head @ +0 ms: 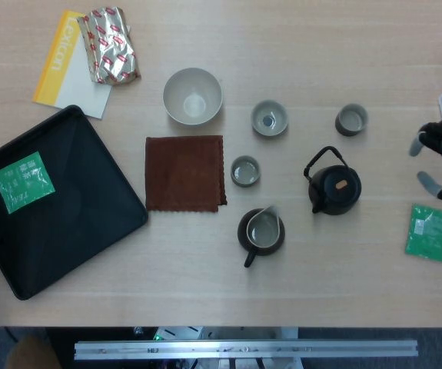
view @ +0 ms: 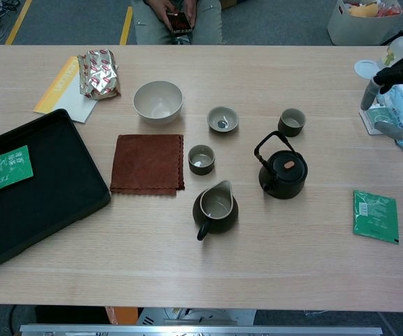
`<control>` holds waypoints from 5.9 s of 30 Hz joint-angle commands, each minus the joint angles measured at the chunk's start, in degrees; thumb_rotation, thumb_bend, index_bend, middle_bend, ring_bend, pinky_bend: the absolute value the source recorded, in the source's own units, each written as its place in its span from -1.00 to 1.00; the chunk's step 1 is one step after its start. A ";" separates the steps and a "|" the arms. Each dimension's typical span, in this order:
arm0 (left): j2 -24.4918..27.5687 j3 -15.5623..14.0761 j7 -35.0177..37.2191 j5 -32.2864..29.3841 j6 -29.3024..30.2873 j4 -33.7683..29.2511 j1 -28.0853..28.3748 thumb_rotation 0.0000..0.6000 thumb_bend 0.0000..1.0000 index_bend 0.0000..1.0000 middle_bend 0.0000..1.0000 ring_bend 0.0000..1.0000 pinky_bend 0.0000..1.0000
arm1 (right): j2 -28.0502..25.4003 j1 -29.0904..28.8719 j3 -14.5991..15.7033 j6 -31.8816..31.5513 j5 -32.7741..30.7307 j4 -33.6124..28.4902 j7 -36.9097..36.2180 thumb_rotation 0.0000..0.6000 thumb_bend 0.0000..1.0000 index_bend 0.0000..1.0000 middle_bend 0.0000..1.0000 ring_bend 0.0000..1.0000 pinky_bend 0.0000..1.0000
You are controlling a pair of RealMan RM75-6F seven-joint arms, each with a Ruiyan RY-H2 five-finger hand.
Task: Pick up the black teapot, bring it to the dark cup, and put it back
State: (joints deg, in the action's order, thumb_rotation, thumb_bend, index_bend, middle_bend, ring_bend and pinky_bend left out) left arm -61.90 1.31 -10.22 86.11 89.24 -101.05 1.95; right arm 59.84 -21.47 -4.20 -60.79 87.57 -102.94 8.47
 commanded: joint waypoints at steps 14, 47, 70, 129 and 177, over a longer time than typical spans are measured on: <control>-0.02 0.38 0.94 -0.91 -0.01 0.51 -0.50 1.00 -0.13 -0.71 -0.52 -0.62 -0.66 | 10.01 -14.34 -3.19 15.63 -7.12 3.45 5.11 -0.33 -0.57 -0.13 -0.23 -0.46 -0.86; -0.36 0.47 1.69 -1.18 -0.53 1.56 -0.84 1.00 -0.14 -0.71 -0.52 -0.62 -0.66 | 24.54 -23.38 -0.04 21.83 -18.68 18.30 10.18 -0.33 -0.56 -0.13 -0.23 -0.46 -0.86; -0.91 0.98 2.61 -1.59 -1.40 2.96 -0.27 1.00 -0.14 -0.71 -0.52 -0.62 -0.66 | 20.22 -23.40 1.54 19.98 -20.25 14.05 9.22 -0.30 -0.56 -0.03 -0.03 -0.22 -0.86; -1.23 1.00 1.86 -2.05 -1.63 2.80 -0.22 1.00 -0.14 -0.71 -0.52 -0.62 -0.66 | 12.81 -28.69 5.71 26.62 -23.04 7.68 10.69 -0.06 0.02 0.40 0.40 0.42 -0.83; -1.10 1.22 2.40 -1.92 -1.79 3.32 0.07 1.00 -0.14 -0.71 -0.52 -0.62 -0.66 | 8.85 -30.43 4.04 20.03 -28.56 5.99 11.80 -0.18 0.00 0.85 0.82 0.85 -0.65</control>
State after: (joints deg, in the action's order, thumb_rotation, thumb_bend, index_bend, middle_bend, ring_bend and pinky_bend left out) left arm -63.00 2.53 -7.81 84.19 87.45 -97.74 2.02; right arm 69.06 -51.90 0.11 -40.39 59.27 -96.65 19.97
